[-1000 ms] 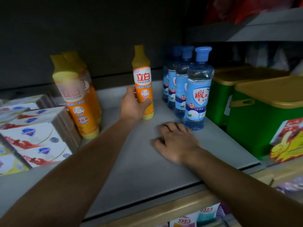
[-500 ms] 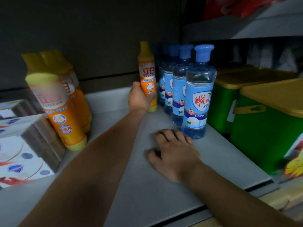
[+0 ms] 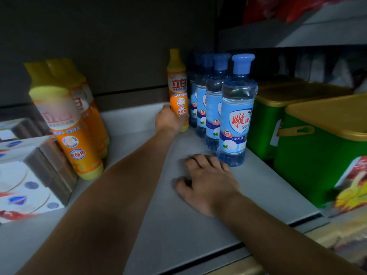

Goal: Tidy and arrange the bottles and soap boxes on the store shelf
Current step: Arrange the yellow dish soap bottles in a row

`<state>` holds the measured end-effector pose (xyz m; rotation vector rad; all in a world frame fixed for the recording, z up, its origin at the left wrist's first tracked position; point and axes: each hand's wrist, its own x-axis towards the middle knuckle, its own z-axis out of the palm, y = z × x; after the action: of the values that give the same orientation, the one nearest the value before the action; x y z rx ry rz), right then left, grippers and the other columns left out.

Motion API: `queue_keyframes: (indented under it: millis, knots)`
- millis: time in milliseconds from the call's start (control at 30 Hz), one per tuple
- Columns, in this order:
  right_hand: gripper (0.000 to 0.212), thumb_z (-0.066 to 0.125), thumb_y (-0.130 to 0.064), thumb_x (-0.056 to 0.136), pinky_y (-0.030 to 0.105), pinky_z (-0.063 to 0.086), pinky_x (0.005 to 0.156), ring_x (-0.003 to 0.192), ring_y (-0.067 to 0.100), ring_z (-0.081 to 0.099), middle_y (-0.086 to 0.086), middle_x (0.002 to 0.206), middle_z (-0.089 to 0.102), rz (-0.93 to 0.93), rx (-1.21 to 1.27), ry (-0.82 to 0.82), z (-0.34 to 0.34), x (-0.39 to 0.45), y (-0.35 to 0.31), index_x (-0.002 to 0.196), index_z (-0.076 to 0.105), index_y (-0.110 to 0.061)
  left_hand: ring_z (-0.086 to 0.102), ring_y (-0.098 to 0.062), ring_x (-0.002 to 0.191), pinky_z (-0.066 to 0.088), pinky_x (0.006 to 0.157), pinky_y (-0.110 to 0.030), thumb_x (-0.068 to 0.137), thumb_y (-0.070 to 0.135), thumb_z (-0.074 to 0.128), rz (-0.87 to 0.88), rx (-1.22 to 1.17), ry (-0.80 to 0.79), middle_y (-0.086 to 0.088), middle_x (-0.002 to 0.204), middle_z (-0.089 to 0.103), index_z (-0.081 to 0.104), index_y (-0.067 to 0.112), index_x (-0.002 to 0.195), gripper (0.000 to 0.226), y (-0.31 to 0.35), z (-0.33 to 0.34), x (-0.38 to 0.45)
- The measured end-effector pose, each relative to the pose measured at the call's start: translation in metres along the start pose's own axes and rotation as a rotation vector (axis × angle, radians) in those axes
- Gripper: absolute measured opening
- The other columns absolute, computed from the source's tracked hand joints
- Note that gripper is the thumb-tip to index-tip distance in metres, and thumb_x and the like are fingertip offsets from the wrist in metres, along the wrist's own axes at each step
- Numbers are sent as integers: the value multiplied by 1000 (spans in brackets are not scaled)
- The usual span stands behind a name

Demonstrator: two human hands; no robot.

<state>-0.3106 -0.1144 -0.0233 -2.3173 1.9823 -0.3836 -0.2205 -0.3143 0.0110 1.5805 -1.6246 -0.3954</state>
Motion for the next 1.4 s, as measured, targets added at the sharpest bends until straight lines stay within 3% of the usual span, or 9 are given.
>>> queue_keyframes:
  millis: [100, 233, 533, 733, 867, 1000, 1133, 1300, 1400]
  knots:
    - [59, 29, -58, 92, 41, 23, 110, 133, 24, 29, -6, 146, 35, 1, -5, 0, -2, -1, -1, 142, 37, -28, 57, -30, 115, 44, 87, -31, 85, 40, 68, 10, 129, -96, -12, 125, 62, 51, 8, 126, 55, -10, -18, -21]
    - [60, 30, -57, 92, 41, 26, 109, 134, 25, 30, -5, 148, 35, 23, -22, -30, -6, -2, -3, 144, 36, -27, 57, -29, 117, 43, 94, -30, 85, 28, 63, 194, 275, -190, -11, 128, 62, 57, 12, 127, 45, -27, -58, -77]
    - [63, 42, -53, 93, 41, 33, 111, 137, 32, 33, 6, 150, 37, 98, -46, -141, -23, 2, -23, 147, 37, -20, 57, -23, 121, 40, 102, -26, 92, 39, 60, 419, 416, -335, -7, 131, 62, 63, 11, 124, 43, -82, -165, -196]
    - [47, 59, -40, 91, 20, 36, 93, 121, 17, 54, 0, 135, 56, -12, 353, 45, -43, 27, -85, 133, 55, -21, 51, -20, 128, 37, 106, -24, 93, 44, 56, 485, 385, -293, -3, 135, 59, 61, 15, 128, 47, -92, -174, -208]
    - [51, 63, -44, 87, 22, 41, 88, 112, 15, 60, -5, 127, 59, -113, 478, 232, -70, 59, -139, 133, 53, -23, 55, -22, 119, 42, 98, -28, 92, 51, 50, 511, 429, -298, 0, 123, 63, 65, 17, 113, 42, -95, -175, -203]
    - [66, 64, -55, 84, 24, 38, 84, 116, 13, 54, -3, 131, 56, -175, 530, 277, -94, 87, -185, 139, 47, -22, 55, -23, 116, 45, 93, -30, 90, 55, 48, 500, 489, -288, 0, 118, 65, 66, 17, 108, 45, -95, -174, -200]
    - [49, 63, -58, 84, 34, 53, 87, 102, 19, 63, 2, 117, 64, -174, 498, 227, -92, 105, -214, 119, 57, -24, 52, -25, 121, 45, 96, -31, 89, 54, 51, 468, 475, -310, -3, 125, 62, 66, 17, 112, 46, -97, -174, -198]
    - [39, 64, -53, 86, 32, 53, 81, 99, 21, 64, 2, 112, 66, -141, 510, 346, -76, 109, -215, 111, 54, -24, 56, -25, 113, 47, 89, -32, 89, 53, 51, 449, 471, -341, -3, 112, 65, 65, 14, 98, 43, -96, -174, -198]
    - [38, 68, -51, 83, 31, 53, 82, 102, 19, 64, 0, 113, 66, -111, 622, 391, -75, 102, -196, 111, 52, -30, 59, -26, 105, 49, 84, -35, 87, 43, 58, 451, 291, -315, -5, 103, 66, 65, 14, 92, 31, -91, -182, -198]
